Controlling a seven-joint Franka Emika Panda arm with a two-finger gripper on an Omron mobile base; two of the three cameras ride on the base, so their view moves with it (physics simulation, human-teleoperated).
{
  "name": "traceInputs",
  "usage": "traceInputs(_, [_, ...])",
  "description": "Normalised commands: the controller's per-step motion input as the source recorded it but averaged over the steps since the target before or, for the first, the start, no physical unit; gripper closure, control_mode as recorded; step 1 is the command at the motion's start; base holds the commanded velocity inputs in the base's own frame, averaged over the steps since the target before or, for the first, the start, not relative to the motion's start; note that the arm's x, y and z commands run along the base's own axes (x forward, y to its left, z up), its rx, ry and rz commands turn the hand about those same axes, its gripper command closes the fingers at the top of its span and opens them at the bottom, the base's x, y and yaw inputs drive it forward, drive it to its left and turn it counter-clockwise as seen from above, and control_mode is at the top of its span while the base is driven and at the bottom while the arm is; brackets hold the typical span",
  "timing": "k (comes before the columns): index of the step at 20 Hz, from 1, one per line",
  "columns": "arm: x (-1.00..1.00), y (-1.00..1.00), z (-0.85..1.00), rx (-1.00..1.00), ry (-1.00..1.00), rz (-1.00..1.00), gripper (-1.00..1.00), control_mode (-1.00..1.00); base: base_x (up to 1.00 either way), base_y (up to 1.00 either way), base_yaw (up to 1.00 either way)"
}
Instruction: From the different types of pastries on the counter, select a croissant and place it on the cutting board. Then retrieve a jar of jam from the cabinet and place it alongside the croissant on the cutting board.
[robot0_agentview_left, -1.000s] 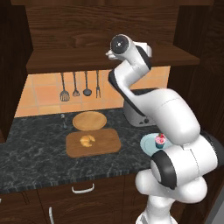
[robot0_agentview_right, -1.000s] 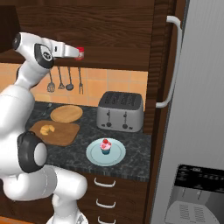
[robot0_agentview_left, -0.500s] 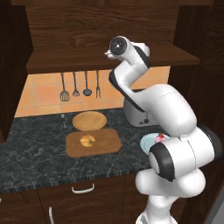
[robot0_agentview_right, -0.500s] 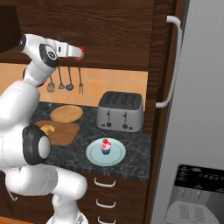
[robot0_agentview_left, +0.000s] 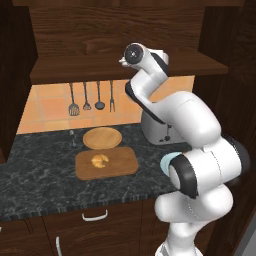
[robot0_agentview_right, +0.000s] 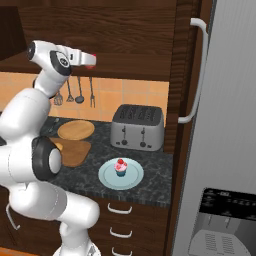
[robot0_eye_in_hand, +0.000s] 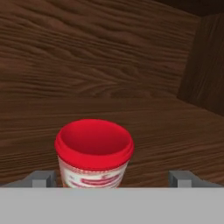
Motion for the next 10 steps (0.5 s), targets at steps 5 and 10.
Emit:
traceInputs(5, [0.15, -0.01, -0.06, 0.0, 0.0, 0.0, -1.0, -1.0, 0.0, 0.0, 0.0])
traceInputs(10, [0.29, -0.13, -0.24, 0.0, -0.04, 0.03, 1.0, -1.0, 0.0, 0.0, 0.0])
